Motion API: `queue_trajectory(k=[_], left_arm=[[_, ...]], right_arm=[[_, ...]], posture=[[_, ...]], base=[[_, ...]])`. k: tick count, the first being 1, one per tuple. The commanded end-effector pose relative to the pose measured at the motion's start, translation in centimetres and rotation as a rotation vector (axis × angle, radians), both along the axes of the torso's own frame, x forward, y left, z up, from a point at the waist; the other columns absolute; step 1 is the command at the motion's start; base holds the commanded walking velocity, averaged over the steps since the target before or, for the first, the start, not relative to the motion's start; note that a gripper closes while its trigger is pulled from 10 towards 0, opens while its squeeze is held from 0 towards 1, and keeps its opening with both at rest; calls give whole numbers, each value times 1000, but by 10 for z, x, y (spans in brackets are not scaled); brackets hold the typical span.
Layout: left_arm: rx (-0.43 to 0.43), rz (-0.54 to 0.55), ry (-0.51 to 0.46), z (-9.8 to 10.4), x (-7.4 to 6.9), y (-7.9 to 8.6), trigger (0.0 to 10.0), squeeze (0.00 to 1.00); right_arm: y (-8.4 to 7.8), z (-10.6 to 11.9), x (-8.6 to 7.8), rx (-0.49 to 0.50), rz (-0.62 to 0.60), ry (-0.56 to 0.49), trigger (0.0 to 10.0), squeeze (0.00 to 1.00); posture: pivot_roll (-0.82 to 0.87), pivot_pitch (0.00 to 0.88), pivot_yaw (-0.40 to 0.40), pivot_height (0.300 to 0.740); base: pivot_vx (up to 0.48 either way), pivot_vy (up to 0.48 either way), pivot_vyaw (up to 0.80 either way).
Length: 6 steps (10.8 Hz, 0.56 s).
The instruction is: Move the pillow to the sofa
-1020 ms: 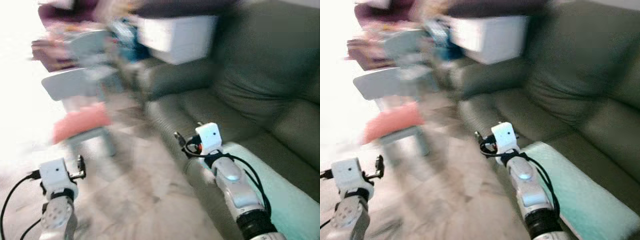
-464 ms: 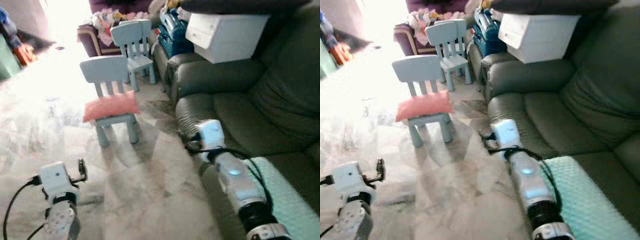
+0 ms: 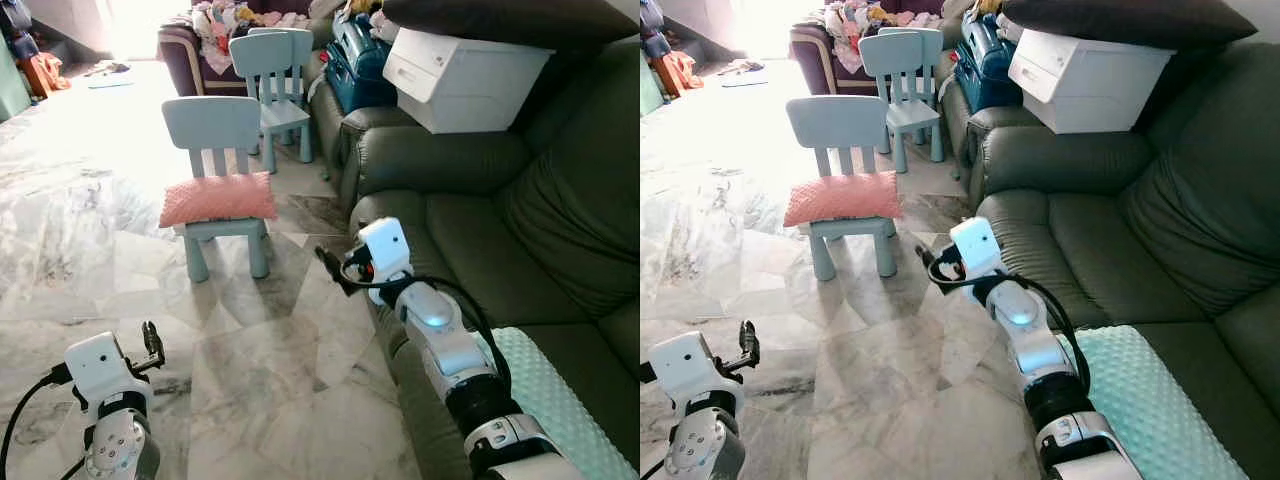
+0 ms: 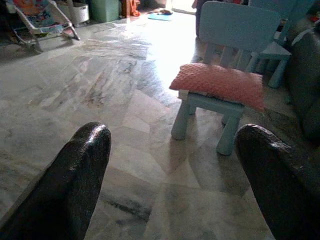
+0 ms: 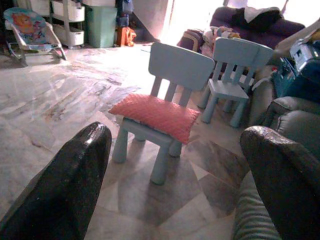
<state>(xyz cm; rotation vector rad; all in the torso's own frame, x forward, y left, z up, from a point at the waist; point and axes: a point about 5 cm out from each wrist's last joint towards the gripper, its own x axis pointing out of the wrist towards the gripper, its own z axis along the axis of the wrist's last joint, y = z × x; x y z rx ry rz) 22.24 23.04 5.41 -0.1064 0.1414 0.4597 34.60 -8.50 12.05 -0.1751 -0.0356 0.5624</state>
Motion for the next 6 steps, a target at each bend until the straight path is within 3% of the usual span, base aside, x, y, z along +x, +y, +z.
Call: queue_trajectory(k=[1,3,4,6], left_arm=[[-2,-20,-10,2,3,-1,10000,0],[1,-77,-43,10,8,1,10000,0],[-10,-90,-67,14,8,1,10000,0],[-21,-83,-78,16,7,1,10000,0]], right_arm=[[-3,-2,-1,3,-14,-1,10000,0],[-3,-7,-4,27,-37,3,10000,0],[-3,-9,-6,30,-39,3,10000,0],[-3,-10,-8,30,-40,1,10000,0]], posture=[[-138,0,-17,740],[-138,0,10,740],[-138,0,12,740],[-134,0,16,740]], base=[[0,0,0],[0,0,0],[266,0,0],[392,277,0]])
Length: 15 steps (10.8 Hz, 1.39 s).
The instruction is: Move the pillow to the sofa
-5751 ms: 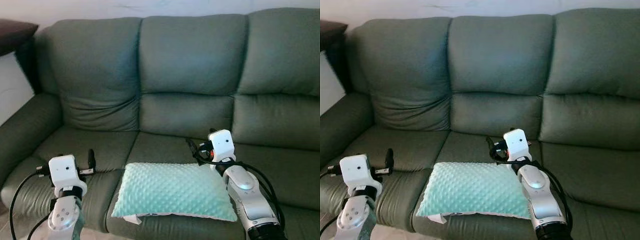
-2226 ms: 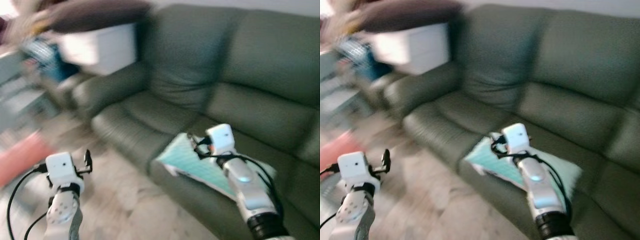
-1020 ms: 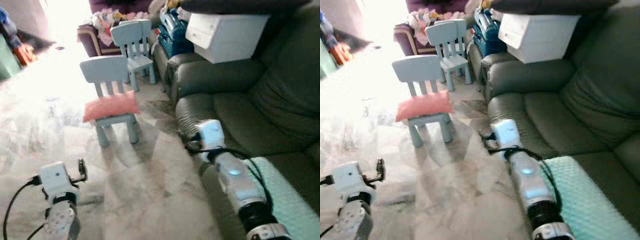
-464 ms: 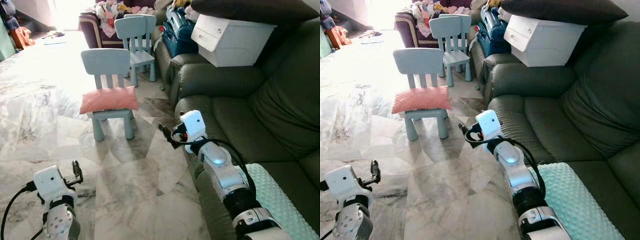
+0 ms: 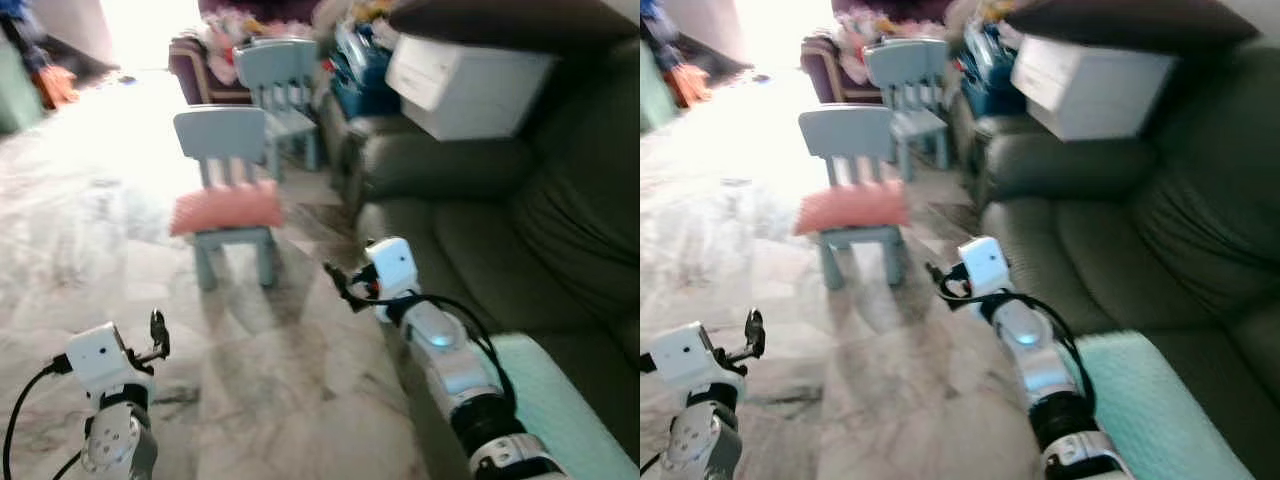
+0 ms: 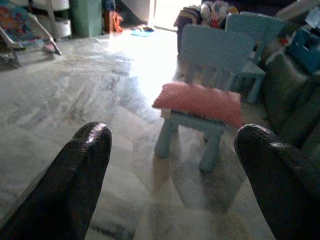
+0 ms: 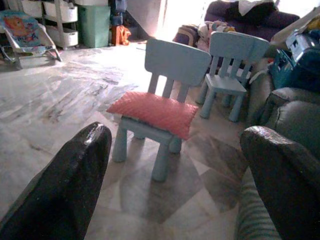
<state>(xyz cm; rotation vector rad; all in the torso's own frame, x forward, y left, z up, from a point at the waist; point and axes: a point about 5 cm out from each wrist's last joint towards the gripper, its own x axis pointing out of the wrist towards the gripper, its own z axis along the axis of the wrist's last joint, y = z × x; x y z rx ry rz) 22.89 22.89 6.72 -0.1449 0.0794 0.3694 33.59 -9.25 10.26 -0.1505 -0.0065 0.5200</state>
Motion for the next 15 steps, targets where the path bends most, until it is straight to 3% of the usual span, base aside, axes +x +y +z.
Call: queue_trajectory(k=[1,15], left_arm=[[12,-4,5,1,-1,1,10000,0],[3,-27,25,0,-3,-4,10000,0]], right_arm=[[5,8,3,11,5,-29,10000,0],[6,6,2,12,4,-32,10000,0]], posture=[[-132,0,18,740],[-137,0,29,740]], base=[[390,281,0],[385,285,0]])
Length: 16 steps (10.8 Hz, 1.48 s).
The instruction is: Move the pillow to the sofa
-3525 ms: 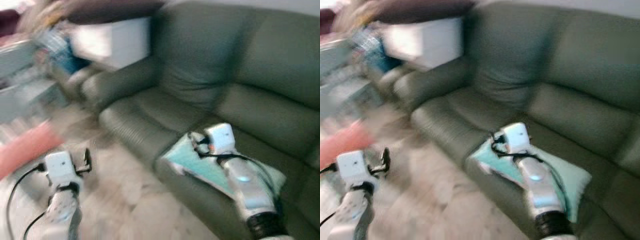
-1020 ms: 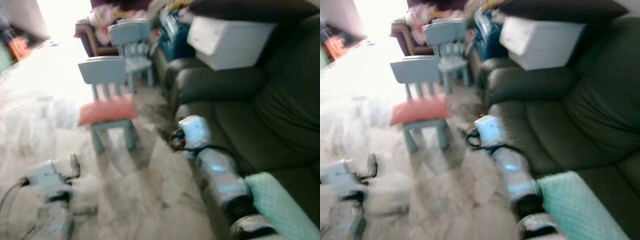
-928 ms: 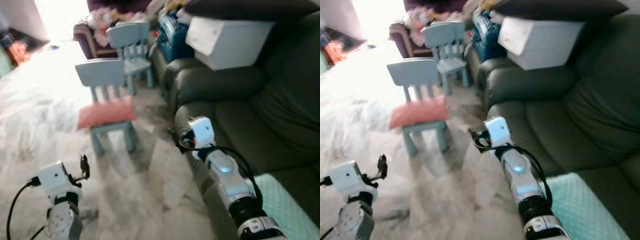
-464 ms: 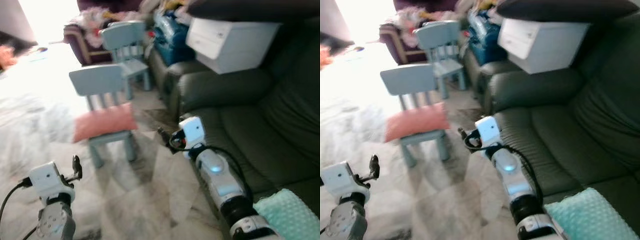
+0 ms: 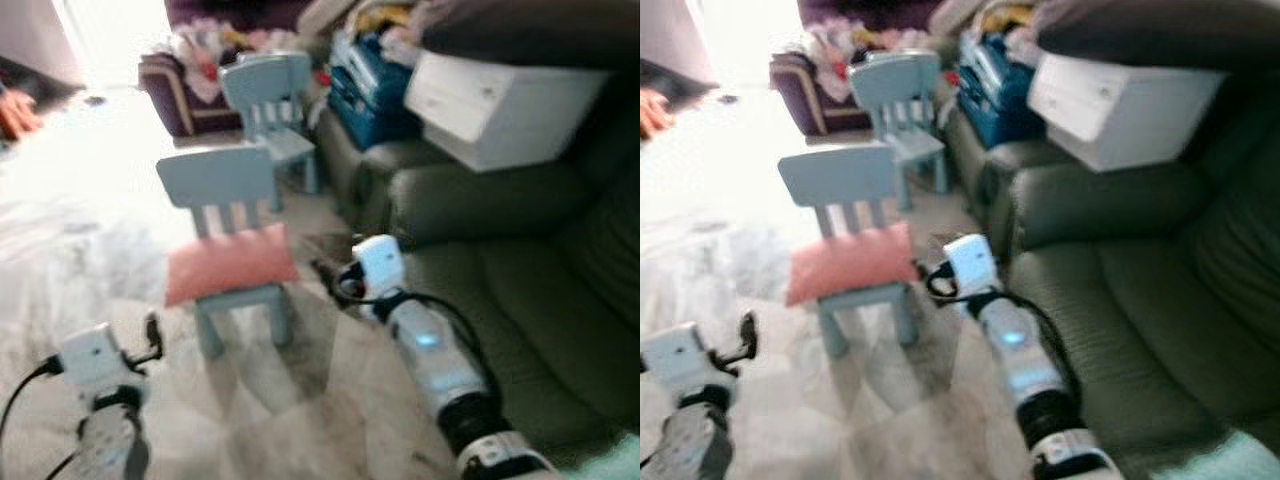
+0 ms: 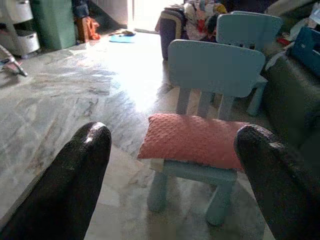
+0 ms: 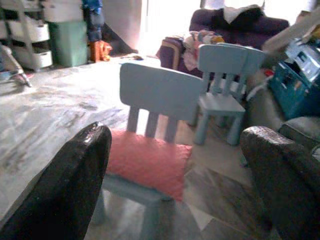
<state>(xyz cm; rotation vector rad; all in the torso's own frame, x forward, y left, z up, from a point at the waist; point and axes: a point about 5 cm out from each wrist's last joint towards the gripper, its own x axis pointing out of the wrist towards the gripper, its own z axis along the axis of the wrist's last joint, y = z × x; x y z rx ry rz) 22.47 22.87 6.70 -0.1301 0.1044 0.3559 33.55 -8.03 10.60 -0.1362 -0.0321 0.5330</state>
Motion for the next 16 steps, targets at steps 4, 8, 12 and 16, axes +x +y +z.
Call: queue_trajectory(k=[4,8,12,16], left_arm=[[15,-20,3,1,3,-5,10000,0],[14,-33,3,1,5,-7,10000,0],[6,-42,1,1,5,-8,10000,0],[-53,69,48,-5,7,-5,10000,0]], right_arm=[[-5,3,2,-7,-11,-15,10000,0],[-4,3,2,-7,-9,-21,10000,0],[-4,3,1,-9,-7,-25,10000,0],[-3,3,1,-9,-1,-22,10000,0]], posture=[[-139,0,31,740],[-139,0,32,740],[-141,0,35,740],[-138,0,34,740]], base=[[397,216,0],[480,0,0],[480,0,0],[236,0,0]])
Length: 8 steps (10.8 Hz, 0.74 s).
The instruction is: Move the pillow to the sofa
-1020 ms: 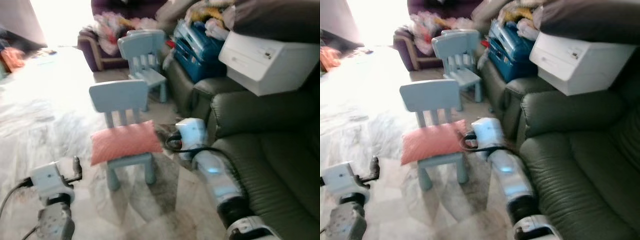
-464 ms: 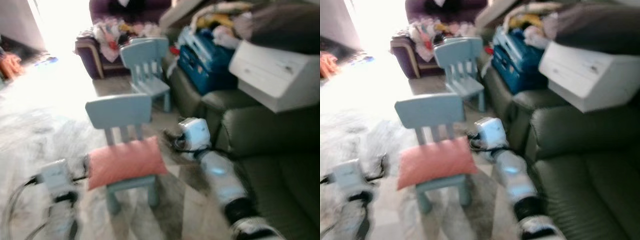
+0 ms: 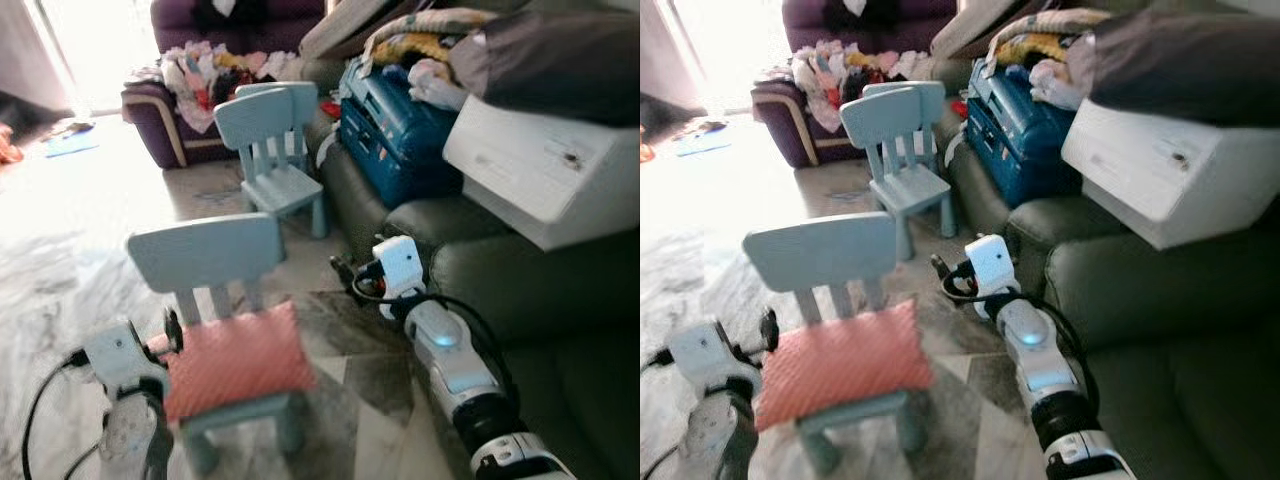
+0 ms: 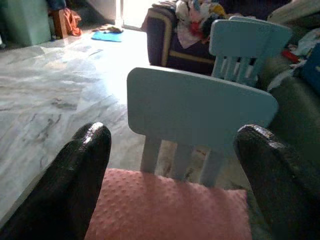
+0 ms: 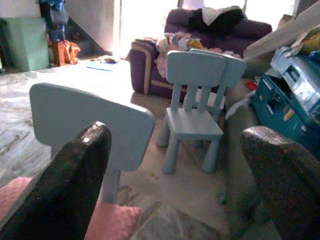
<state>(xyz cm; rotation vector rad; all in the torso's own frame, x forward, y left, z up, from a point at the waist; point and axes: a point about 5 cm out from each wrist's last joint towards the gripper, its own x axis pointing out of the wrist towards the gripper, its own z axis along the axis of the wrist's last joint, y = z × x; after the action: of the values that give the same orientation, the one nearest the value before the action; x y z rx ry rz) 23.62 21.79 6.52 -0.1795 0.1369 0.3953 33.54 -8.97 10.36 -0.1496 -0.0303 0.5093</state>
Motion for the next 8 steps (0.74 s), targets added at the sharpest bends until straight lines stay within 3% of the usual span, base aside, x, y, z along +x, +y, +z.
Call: queue_trajectory(k=[1,8], left_arm=[[-3,29,22,-3,-4,6,10000,0],[-29,22,32,-5,-3,3,10000,0]], right_arm=[[7,5,1,4,24,-19,10000,0],[6,6,2,0,25,-22,10000,0]], posture=[[-138,0,34,740],[-137,0,31,740]], base=[[0,0,0],[0,480,0]])
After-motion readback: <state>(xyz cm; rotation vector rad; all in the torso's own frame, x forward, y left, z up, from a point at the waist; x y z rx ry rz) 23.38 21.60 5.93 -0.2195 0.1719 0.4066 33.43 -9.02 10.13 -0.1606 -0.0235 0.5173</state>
